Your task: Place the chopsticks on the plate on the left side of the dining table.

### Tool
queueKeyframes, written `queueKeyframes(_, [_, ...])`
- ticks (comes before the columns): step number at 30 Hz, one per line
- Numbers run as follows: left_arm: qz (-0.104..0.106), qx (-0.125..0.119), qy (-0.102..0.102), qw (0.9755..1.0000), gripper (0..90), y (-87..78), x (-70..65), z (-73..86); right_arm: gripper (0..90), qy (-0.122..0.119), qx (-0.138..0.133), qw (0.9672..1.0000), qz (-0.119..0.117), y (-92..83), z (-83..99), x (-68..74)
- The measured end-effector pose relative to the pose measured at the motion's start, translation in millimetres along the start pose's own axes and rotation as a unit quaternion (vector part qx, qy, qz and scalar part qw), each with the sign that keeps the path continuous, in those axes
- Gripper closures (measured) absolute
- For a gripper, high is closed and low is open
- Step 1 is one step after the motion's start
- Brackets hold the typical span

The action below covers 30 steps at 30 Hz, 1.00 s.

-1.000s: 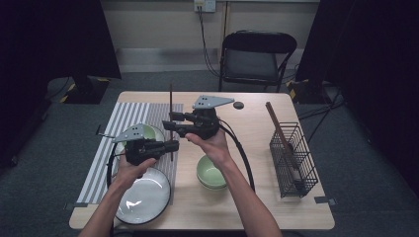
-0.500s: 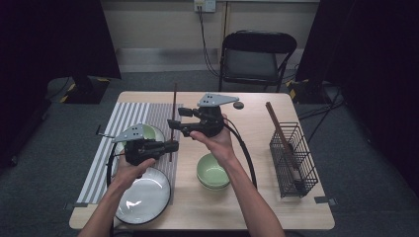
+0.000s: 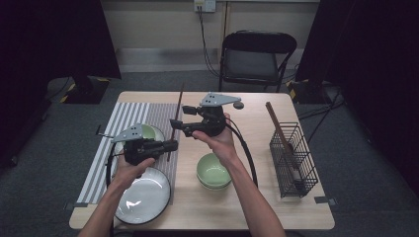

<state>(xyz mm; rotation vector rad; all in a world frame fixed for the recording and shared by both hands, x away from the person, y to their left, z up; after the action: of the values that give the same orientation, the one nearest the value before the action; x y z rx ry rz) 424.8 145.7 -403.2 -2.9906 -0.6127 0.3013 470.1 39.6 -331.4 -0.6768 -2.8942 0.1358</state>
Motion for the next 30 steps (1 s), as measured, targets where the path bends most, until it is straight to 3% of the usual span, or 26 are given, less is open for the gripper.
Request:
queueKeyframes(11, [-0.002,-0.001,-0.001,1.0000,84.5,-1.0,0.6,-0.4,27.8,0.000,0.000,0.9999,0.011,-3.5,1.3,-6.4])
queueKeyframes(23, [-0.002,0.007,-0.002,1.0000,84.4,1.9,-0.2,2.9,23.3,-0.005,-0.011,0.9999,0.006,-5.0,-2.3,-8.7])
queueKeyframes(30, [-0.001,0.010,-0.001,0.9999,84.4,3.2,-0.1,4.0,20.7,0.007,-0.013,0.9995,0.027,-11.4,-0.3,-24.6])
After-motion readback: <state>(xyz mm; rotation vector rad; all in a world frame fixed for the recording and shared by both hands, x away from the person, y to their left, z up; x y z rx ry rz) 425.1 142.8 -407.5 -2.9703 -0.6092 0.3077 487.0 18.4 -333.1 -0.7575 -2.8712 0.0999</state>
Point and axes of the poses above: each handheld gripper's, and its own axes: y roughly forward along the jaws, z roughly out of its underside, x roughly to its left, the point moved 8 cm from there along y, roughly forward along the jaws, and after that the axes turned 6 degrees about -x, right-handed, at the moved point
